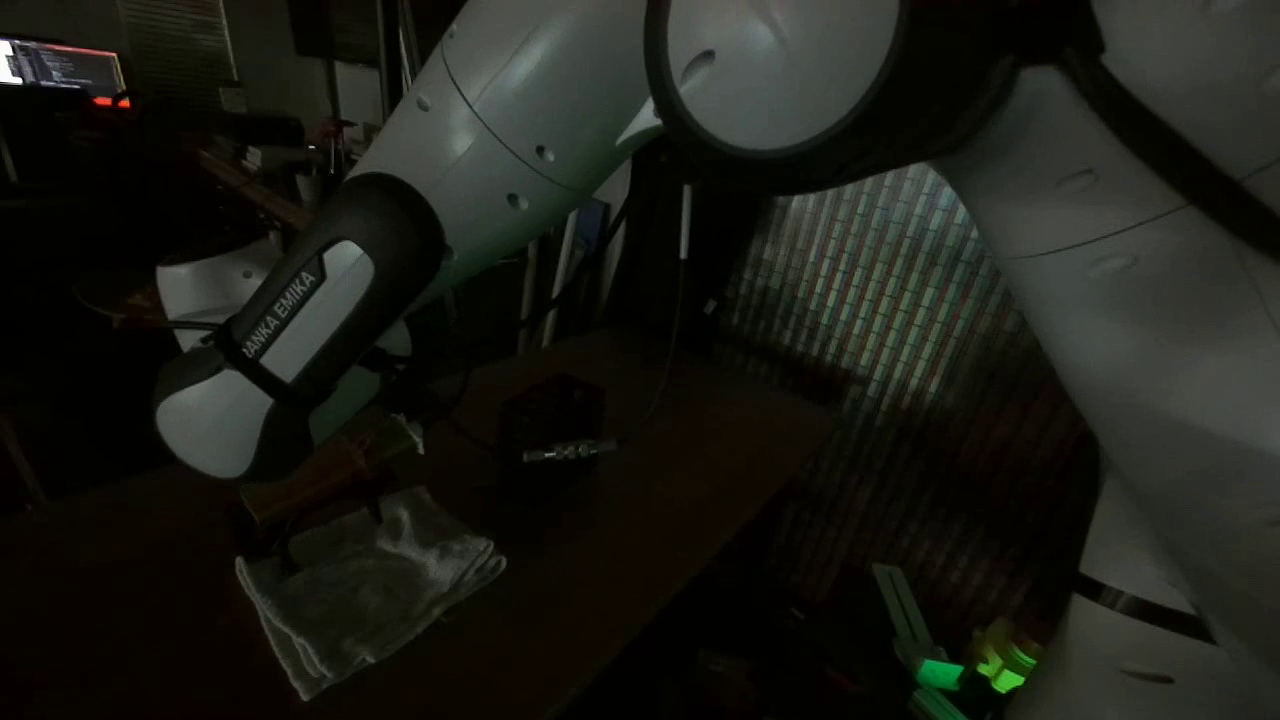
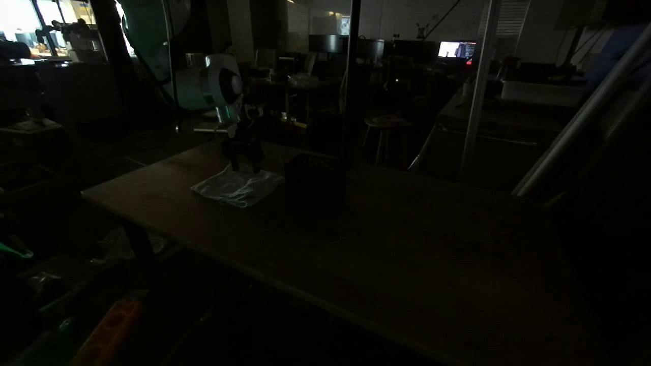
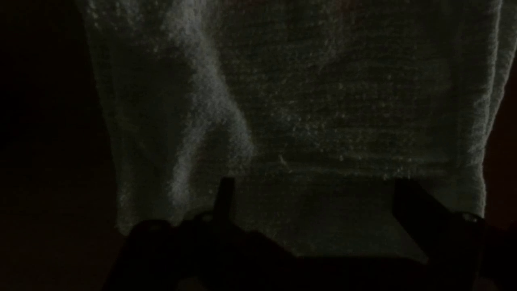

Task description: Put the towel inside the black box

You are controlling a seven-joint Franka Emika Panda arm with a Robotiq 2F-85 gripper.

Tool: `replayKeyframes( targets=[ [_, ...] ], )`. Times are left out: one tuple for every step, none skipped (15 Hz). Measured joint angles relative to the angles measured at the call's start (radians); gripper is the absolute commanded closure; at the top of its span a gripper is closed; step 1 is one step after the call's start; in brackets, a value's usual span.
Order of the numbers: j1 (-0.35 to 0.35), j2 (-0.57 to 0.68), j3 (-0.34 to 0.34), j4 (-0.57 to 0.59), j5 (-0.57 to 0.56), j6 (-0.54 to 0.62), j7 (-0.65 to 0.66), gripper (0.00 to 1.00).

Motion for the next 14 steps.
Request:
replayKeyframes(
  targets=[
    [0.002, 0.009, -0.002, 0.000, 0.000, 0.004, 0.005, 0.00],
    [0.002, 0.019, -0.003, 0.000, 0.000, 0.017, 0.008, 0.00],
    [0.002, 0.029, -0.005, 0.000, 0.002, 0.035, 0.008, 0.00],
    [0.000, 0.040, -0.007, 0.000, 0.004, 0.053, 0.008, 0.00],
    [-0.001, 0.047, -0.010, -0.001, 0.006, 0.070, 0.008, 0.00],
    [-0.004, 0.052, -0.012, -0.003, 0.010, 0.085, 0.008, 0.19],
    [-0.008, 0.057, -0.012, -0.006, 0.014, 0.104, 0.006, 0.26],
    [-0.012, 0.061, -0.012, -0.009, 0.017, 0.123, 0.004, 0.34],
    [-0.017, 0.064, -0.012, -0.010, 0.019, 0.141, 0.001, 0.41],
    [-0.020, 0.064, -0.012, -0.011, 0.022, 0.153, -0.002, 0.48],
    [-0.023, 0.065, -0.012, -0.011, 0.023, 0.160, -0.006, 0.57],
    [-0.026, 0.065, -0.012, -0.010, 0.025, 0.166, -0.010, 0.64],
    [-0.028, 0.065, -0.013, -0.010, 0.029, 0.169, -0.016, 0.72],
    [-0.031, 0.066, -0.013, -0.008, 0.034, 0.170, -0.024, 0.79]
  ],
)
